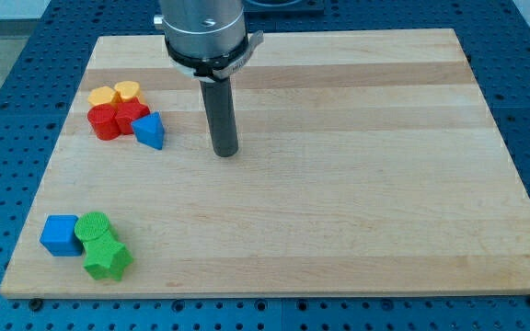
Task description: Move the red circle along with red star upwards
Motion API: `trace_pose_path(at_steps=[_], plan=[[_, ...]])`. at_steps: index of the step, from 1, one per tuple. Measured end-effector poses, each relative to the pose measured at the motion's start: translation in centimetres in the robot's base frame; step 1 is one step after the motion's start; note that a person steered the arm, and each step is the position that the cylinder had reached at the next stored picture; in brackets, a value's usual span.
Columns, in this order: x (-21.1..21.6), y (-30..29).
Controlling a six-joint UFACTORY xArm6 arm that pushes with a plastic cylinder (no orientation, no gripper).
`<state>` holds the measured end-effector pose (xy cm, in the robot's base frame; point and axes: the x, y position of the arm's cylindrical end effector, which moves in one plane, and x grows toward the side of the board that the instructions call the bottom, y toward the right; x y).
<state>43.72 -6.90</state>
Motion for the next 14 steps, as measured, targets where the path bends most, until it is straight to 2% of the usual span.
trace_pose_path(at_steps=[3, 4, 5, 7, 8, 10, 12, 14], plan=[[0.3, 0.0], [7.7, 0.0], [8.1, 0.0], [7.1, -10.0], [5.6, -13.1], [1.8, -23.1], [-1.4, -23.6], [-1.5, -17.5]])
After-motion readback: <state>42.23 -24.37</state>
